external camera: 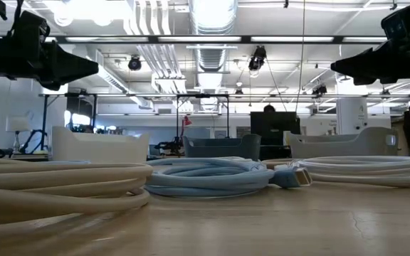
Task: Pick & Place USB Port
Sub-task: Put the top left blue usb cable into the white bin
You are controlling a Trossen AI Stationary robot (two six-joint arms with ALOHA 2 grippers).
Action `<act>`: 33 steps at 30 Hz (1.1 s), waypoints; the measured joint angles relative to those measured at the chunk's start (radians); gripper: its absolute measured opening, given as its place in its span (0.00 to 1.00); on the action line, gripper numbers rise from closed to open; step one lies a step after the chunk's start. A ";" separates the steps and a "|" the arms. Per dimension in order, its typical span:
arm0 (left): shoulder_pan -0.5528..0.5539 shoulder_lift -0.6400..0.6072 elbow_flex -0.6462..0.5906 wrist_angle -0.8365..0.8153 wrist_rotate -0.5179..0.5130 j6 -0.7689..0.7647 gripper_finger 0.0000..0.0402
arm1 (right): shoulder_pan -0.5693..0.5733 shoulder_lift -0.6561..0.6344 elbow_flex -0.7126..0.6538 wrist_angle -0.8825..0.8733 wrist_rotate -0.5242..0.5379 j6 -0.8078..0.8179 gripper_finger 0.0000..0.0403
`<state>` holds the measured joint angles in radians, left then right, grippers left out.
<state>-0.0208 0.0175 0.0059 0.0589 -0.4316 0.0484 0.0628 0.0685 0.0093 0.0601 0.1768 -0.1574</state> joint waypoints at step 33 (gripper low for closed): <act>0.000 0.002 0.000 0.038 0.006 -0.070 0.25 | 0.000 0.000 0.000 0.272 0.093 0.076 0.23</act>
<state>-0.0208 0.0200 0.0059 0.0972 -0.4254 -0.0212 0.0628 0.0681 0.0097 0.3325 0.2693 -0.0814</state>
